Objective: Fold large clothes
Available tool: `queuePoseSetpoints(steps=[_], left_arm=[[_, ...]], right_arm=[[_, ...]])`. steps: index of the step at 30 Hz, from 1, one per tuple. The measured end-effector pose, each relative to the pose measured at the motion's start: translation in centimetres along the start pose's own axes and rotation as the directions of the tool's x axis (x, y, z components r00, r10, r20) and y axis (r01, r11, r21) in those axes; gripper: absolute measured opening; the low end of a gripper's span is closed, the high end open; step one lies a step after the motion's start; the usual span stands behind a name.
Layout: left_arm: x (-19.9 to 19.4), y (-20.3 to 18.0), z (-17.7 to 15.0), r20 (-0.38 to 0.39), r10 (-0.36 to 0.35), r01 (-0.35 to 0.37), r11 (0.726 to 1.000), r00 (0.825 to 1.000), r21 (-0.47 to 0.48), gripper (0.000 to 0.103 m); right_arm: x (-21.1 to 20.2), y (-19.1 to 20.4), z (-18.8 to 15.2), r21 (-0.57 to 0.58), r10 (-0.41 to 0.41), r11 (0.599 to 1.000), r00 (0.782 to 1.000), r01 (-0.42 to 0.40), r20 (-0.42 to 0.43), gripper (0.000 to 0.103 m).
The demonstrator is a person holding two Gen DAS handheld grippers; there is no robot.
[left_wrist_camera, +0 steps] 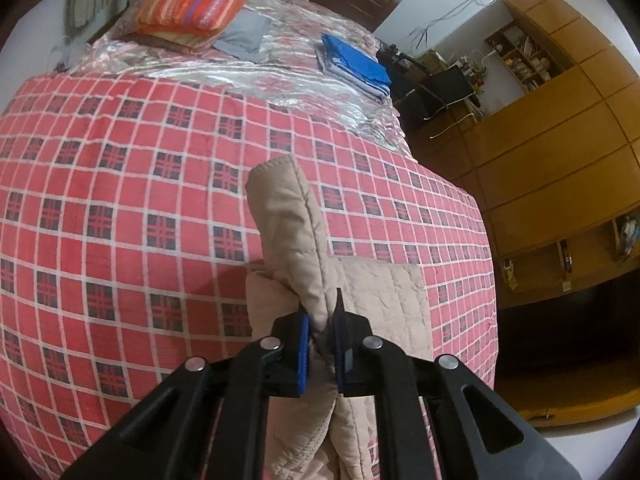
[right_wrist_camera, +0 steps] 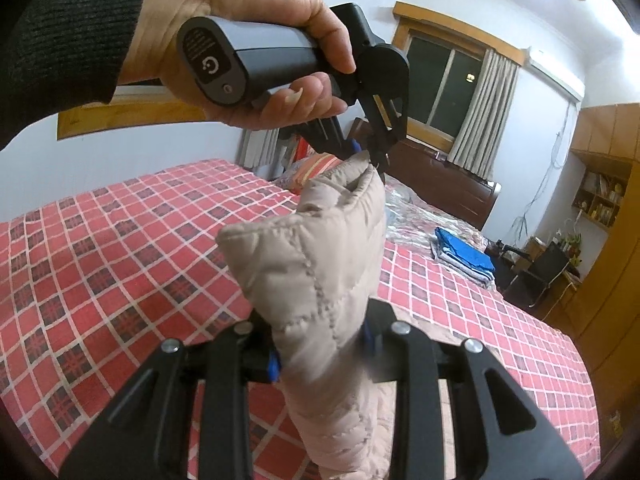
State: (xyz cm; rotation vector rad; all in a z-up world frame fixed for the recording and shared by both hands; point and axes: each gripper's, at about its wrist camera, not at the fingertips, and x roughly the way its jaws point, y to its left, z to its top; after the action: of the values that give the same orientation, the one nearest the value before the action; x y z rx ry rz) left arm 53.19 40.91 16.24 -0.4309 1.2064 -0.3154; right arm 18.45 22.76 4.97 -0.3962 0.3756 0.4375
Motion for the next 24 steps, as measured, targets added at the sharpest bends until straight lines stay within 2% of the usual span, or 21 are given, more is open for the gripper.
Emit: queuePoseSetpoints(steps=[13, 24], left_arm=[[2.6, -7.6, 0.1, -0.011, 0.058, -0.057, 0.996, 0.998, 0.073, 0.009], [6.8, -13.7, -0.3, -0.038, 0.083, -0.077, 0.988, 0.996, 0.135, 0.009]], right_arm=[[-1.8, -5.2, -1.8, 0.126, -0.001, 0.992, 1.0, -0.002, 0.02, 0.028], [-2.8, -9.5, -4.6, 0.216, -0.011, 0.976, 1.0, 0.008, 0.015, 0.028]])
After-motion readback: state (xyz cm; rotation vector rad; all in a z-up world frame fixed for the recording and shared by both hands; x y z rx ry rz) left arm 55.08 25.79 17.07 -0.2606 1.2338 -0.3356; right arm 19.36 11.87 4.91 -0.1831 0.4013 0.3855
